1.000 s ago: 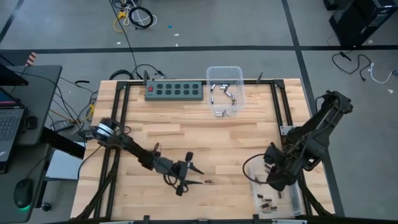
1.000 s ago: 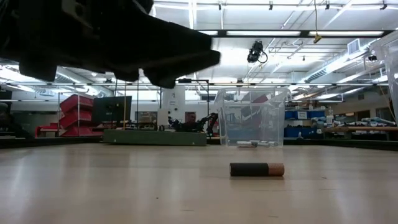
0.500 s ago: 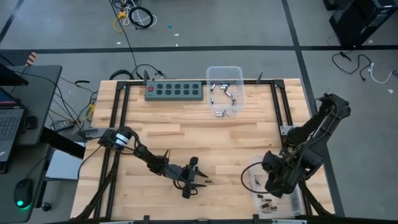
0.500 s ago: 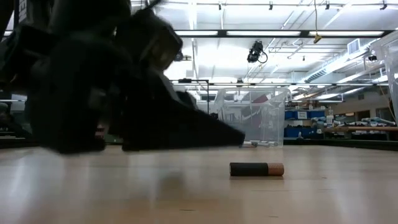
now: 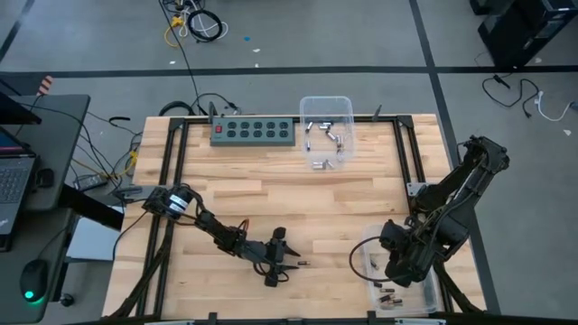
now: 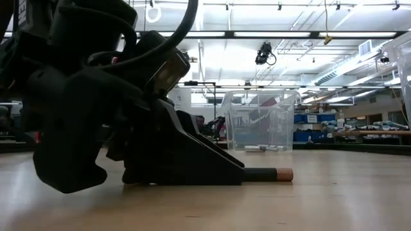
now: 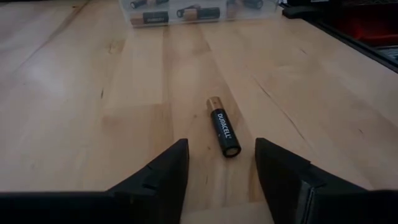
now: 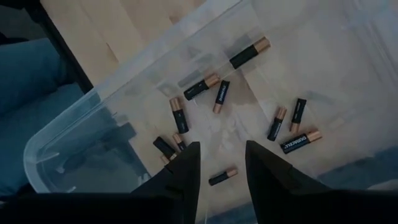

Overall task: Sort batteries
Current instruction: Put the black battery into the bottom transparent bin

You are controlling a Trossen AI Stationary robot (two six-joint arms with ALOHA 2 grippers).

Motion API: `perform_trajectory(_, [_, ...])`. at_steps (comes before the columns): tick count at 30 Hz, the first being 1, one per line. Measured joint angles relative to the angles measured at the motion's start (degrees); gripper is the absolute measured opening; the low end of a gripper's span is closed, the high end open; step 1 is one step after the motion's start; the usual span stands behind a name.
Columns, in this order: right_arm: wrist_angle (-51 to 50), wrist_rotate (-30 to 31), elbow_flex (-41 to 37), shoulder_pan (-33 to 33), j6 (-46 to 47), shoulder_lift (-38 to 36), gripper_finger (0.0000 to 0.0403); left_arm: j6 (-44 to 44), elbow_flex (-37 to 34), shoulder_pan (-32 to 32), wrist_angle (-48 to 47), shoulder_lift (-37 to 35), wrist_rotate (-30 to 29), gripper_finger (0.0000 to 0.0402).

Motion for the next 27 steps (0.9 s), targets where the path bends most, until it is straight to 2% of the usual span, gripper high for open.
perform_trajectory(7, [0.0, 0.6, 0.0, -0.1, -0.7, 0.0, 0.0114, -0.2, 2.8, 0.2, -1.8, 0.0, -0.3, 0.0171])
perform_trajectory(12, [0.0, 1.2, 0.0, -0.1, -1.2, 0.0, 0.0112, -0.4, 5.2, 0.2, -7.8, 0.0, -1.7, 0.017])
perform_trajectory(17, [0.1, 1.2, 0.0, -0.1, -1.2, 0.0, 0.0113, -1.0, 5.5, 0.3, -9.8, -0.2, -1.9, 0.0163])
perform_trajectory(20, [0.1, 1.3, 0.0, -0.1, -1.2, 0.0, 0.0113, -1.0, 5.4, 0.3, -10.0, -0.2, -2.2, 0.0134])
perform_trajectory(25, [0.1, 4.7, 0.0, -0.1, -1.4, 0.0, 0.0112, 0.3, 5.4, 0.3, -10.1, -0.2, -3.2, 0.0039])
perform_trajectory(27, [0.3, 6.4, 0.0, -0.1, -2.5, 0.0, 0.0113, 0.3, 5.3, 0.3, -10.1, -0.2, -3.6, 0.0016])
